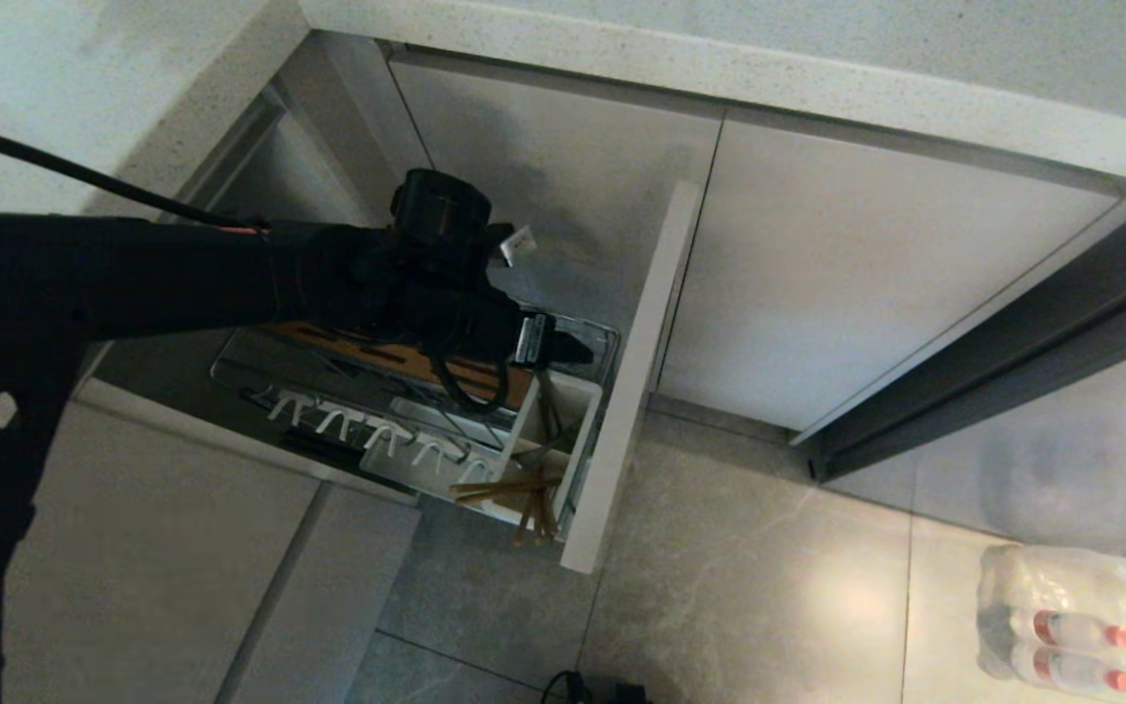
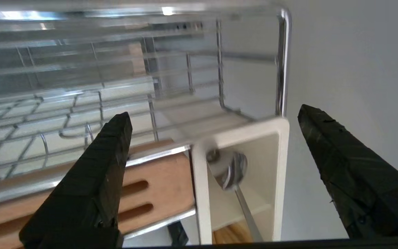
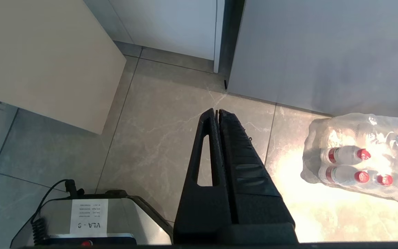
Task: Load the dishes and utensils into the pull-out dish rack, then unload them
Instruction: Take the spoon out of the cupboard
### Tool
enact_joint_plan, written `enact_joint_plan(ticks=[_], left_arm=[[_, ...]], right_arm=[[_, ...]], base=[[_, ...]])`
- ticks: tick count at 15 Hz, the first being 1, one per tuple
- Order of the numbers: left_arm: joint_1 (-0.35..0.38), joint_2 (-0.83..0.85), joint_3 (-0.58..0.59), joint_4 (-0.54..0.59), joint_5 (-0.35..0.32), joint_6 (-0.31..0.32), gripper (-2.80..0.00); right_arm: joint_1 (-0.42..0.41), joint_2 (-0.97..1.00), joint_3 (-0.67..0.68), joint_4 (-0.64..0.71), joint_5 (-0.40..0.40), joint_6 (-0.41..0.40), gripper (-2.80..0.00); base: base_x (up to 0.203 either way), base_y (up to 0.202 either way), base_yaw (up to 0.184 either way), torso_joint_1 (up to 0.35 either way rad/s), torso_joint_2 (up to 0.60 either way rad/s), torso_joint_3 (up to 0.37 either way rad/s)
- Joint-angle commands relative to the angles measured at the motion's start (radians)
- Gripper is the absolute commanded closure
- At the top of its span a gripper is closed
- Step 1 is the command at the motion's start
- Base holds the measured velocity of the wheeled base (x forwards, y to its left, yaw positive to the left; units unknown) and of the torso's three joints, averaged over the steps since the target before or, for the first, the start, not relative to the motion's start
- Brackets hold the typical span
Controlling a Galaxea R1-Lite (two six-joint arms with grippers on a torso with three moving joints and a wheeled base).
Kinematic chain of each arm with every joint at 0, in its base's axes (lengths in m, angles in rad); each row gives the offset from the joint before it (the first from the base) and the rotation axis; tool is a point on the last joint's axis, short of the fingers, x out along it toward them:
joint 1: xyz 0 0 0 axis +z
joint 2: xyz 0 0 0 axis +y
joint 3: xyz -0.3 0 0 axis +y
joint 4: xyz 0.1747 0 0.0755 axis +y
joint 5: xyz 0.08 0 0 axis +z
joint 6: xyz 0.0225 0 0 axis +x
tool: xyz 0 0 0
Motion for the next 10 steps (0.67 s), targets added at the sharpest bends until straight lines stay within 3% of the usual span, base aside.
enact_joint_plan(ticks=[1, 6, 7, 10], left_arm=[[0.000, 0.004, -0.001, 0.000, 0.011, 0.000, -2.80], [-0.005, 0.012, -0.001, -0.002, 0.017, 0.000, -2.80], [-0.005, 0.014, -0.003, -0.002, 0.017, -0.002, 0.00], [-0.013, 0.016, -0.016, -0.001, 0.031, -0.029, 0.00]], right_arm=[[0.000, 0.002, 0.000, 0.000, 0.000, 0.000, 0.00], [0.000, 0.002, 0.000, 0.000, 0.000, 0.000, 0.00], [0.000, 0.002, 0.000, 0.000, 0.000, 0.000, 0.00], [0.000, 0.002, 0.000, 0.000, 0.000, 0.000, 0.00]], base=[[0.000, 0.000, 0.000, 0.000, 0.00, 0.000], [0.000, 0.000, 0.000, 0.000, 0.00, 0.000], [0.000, 0.000, 0.000, 0.000, 0.00, 0.000], [0.000, 0.000, 0.000, 0.000, 0.00, 0.000]])
